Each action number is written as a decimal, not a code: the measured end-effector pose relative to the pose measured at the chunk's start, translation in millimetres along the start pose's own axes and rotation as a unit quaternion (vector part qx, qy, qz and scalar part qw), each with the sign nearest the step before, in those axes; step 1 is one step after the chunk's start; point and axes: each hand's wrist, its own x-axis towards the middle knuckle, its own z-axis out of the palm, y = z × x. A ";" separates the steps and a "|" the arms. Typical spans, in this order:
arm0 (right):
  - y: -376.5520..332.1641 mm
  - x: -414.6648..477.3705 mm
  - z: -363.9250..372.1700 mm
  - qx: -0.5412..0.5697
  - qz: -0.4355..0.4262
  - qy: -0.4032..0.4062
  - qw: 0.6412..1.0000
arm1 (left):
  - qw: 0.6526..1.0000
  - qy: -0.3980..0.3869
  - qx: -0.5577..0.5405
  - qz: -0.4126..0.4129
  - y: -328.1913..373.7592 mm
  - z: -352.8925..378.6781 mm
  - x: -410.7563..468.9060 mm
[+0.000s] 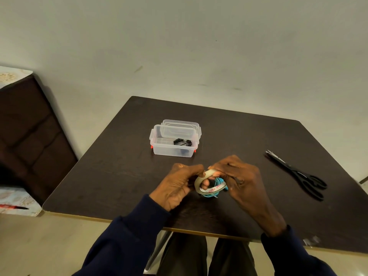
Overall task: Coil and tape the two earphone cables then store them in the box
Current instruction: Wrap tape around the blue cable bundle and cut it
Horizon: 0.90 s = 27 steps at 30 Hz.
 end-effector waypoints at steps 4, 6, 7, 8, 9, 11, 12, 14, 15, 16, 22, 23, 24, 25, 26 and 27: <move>-2.8 0.8 -0.9 -0.010 -0.016 0.004 1.000 | 1.000 0.013 0.013 0.021 -2.7 1.5 1.4; -3.7 2.5 -1.1 -0.016 -0.016 0.000 1.000 | 0.999 0.021 0.007 0.027 -5.5 3.8 2.2; -3.5 3.5 -1.1 -0.026 -0.018 0.000 0.999 | 0.999 0.021 -0.003 0.025 -7.0 4.5 2.6; -2.9 3.8 -0.8 -0.034 -0.022 0.002 0.999 | 1.000 0.015 -0.009 0.023 -7.8 3.8 2.5; -1.9 3.6 -2.0 -0.035 -0.024 0.005 0.999 | 1.000 0.003 -0.015 0.020 -7.7 2.7 2.7; -0.7 4.6 -6.8 -0.016 -0.021 -0.001 1.000 | 0.999 -0.034 -0.035 0.008 -5.7 -2.5 3.0; 0.2 5.0 -9.5 -0.011 -0.022 -0.005 1.000 | 0.997 -0.052 -0.048 0.000 -4.1 -4.7 2.9; 0.4 6.0 -12.4 -0.016 -0.026 -0.003 1.000 | 0.997 -0.067 -0.039 -0.009 -3.3 -6.4 4.5; -0.5 6.4 -12.3 -0.016 -0.028 -0.002 0.999 | 0.998 -0.063 -0.020 -0.010 -3.6 -5.8 5.8; -1.6 6.5 -12.1 -0.011 -0.028 -0.003 1.000 | 0.998 -0.055 -0.006 -0.011 -4.3 -4.9 7.1; 3.8 4.0 -11.8 0.092 0.021 -0.013 0.995 | 0.995 -0.090 -0.026 -0.030 -3.3 -11.1 10.0; 5.6 3.7 -10.7 0.119 0.036 -0.015 0.992 | 0.994 -0.101 -0.021 -0.026 -3.3 -13.3 11.1; 7.0 2.6 -9.9 0.141 0.051 -0.016 0.989 | 0.993 -0.111 -0.016 -0.022 -3.5 -14.6 11.7; 8.3 1.8 -8.8 0.158 0.065 -0.017 0.985 | 0.993 -0.118 -0.011 -0.015 -3.7 -15.8 12.4; 9.8 1.2 -8.3 0.174 0.079 -0.018 0.982 | 0.992 -0.125 -0.007 -0.006 -3.9 -16.8 12.8; 11.4 0.6 -8.1 0.188 0.090 -0.020 0.978 | 0.991 -0.132 0.002 0.008 -4.3 -17.7 13.2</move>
